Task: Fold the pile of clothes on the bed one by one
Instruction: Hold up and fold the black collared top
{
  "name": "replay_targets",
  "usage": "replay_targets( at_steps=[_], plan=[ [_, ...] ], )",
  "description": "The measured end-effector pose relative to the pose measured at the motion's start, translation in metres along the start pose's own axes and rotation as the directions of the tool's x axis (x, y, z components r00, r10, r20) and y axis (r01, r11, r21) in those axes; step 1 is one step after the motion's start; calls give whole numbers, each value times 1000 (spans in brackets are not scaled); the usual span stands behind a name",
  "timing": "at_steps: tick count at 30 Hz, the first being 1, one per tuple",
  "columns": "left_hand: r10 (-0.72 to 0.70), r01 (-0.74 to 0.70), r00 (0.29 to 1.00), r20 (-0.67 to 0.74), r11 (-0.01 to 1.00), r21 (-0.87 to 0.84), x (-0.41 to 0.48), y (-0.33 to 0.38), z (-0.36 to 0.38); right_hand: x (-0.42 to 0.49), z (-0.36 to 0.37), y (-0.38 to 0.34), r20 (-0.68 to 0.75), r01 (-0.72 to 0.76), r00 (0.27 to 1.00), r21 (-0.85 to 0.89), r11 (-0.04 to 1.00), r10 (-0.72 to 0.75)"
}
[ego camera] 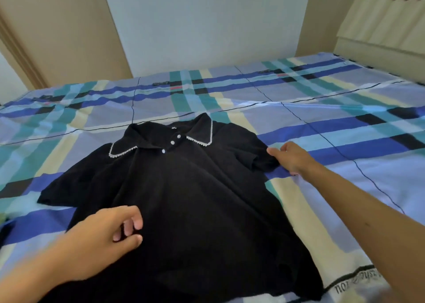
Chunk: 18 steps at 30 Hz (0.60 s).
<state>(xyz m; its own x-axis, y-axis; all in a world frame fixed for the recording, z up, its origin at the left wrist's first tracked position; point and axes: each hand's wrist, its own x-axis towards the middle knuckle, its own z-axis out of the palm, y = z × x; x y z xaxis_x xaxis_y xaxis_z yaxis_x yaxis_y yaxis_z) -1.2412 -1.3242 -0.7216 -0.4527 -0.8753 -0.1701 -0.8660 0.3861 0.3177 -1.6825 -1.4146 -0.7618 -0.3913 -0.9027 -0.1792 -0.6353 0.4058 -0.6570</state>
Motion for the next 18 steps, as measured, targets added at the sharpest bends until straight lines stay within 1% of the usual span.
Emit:
replay_targets(
  at_steps=[1,3,5,6,7,9,11,14,16,17,18],
  plan=[
    [33,-34,999,-31,999,-29,10,10,1,8,6,0,-15,-28,999,20,999,28],
    [75,-82,995,-68,991,-102,37,31,5,20,16,-3,-52,-24,998,-9,1000,23],
    [97,-111,991,-91,979,-169,72,56,8,27,20,-10,-37,9,999,-31,999,-11],
    [105,-125,989,-109,973,-197,91,67,10,32,21,-13,-18,18,1000,-9,1000,-19],
    [110,-136,986,-125,965,-224,113,78,10,38,19,-14,-5,24,1000,47,999,-24],
    [124,-161,980,-155,952,-259,162,102,10,54,10,-8,-18,25,1000,239,971,-21],
    [121,-168,975,-184,950,-264,202,124,4,66,-2,-7,-87,53,996,411,910,-19],
    [123,-176,968,-218,953,-246,258,157,6,88,-24,-5,-245,120,969,565,816,28],
    [137,-173,976,-172,960,-220,284,173,17,102,-30,-2,-333,171,939,662,730,81],
    [142,-165,982,-126,966,-201,293,178,26,107,-29,0,-341,174,934,696,696,107],
    [151,-163,985,-79,971,-174,300,180,36,110,-26,2,-315,150,941,711,687,121]
  ],
)
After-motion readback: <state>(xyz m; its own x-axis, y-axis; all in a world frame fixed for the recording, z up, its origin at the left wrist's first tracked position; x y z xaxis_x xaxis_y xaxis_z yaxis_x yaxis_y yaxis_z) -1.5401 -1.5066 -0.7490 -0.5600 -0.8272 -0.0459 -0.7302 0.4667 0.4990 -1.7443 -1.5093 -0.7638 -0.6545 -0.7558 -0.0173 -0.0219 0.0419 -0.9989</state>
